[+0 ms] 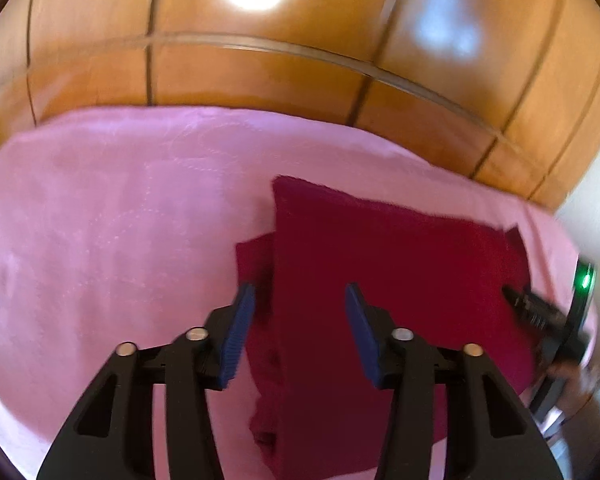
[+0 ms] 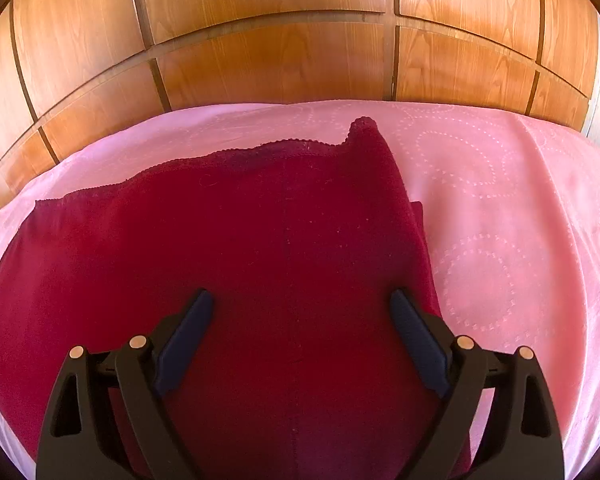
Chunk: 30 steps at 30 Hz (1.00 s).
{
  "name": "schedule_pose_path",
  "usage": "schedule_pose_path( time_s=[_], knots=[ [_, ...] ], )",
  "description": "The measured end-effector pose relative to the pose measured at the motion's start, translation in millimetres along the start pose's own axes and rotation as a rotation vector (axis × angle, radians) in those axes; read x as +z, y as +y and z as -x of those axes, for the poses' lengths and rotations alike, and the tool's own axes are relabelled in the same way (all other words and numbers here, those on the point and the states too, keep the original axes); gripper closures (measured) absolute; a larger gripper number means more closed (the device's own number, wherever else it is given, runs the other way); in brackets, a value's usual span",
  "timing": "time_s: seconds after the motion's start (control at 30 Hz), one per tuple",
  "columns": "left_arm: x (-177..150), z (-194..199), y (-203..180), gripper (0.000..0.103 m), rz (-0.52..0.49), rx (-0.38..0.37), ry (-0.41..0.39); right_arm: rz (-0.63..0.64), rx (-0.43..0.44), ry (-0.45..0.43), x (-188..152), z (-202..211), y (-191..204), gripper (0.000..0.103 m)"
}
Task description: Fold small clothes
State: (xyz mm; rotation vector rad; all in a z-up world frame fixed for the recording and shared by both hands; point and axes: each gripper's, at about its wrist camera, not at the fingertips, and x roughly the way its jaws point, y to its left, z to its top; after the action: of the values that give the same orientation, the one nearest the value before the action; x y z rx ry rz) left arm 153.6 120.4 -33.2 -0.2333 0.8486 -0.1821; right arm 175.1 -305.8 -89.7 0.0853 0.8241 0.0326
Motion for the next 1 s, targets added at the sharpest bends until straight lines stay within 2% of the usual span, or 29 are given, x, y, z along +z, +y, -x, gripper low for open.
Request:
schedule_pose_path(
  time_s=[0.13,0.33,0.53,0.57,0.6,0.77,0.83,0.9,1.0],
  knots=[
    [15,-14,28,0.064,0.111,-0.088,0.063,0.002,0.000,-0.003,-1,0,0,0.012],
    [25,-50,30,0.064,0.145,-0.137,0.144,0.002,0.000,-0.005,-2,1,0,0.012],
    [30,-88,23,0.064,0.158,-0.112,0.214,0.001,-0.001,-0.005,-2,1,0,0.012],
    [32,-90,20,0.074,0.155,-0.122,0.209,0.001,0.000,-0.005,-2,1,0,0.012],
    [33,-88,17,0.097,0.136,-0.122,0.190,0.001,-0.001,-0.005,-2,1,0,0.012],
    [35,-49,6,0.097,0.077,-0.098,0.000,0.009,-0.010,0.023,3,5,5,0.012],
    [34,-42,9,0.097,0.071,-0.065,-0.034,0.023,0.021,0.040,7,13,13,0.010],
    [29,-48,14,0.097,0.061,-0.025,-0.018,0.061,0.053,0.033,8,18,25,0.008],
    [22,-79,18,0.097,0.051,0.038,0.063,0.128,0.013,0.053,2,8,39,0.007]
  ],
)
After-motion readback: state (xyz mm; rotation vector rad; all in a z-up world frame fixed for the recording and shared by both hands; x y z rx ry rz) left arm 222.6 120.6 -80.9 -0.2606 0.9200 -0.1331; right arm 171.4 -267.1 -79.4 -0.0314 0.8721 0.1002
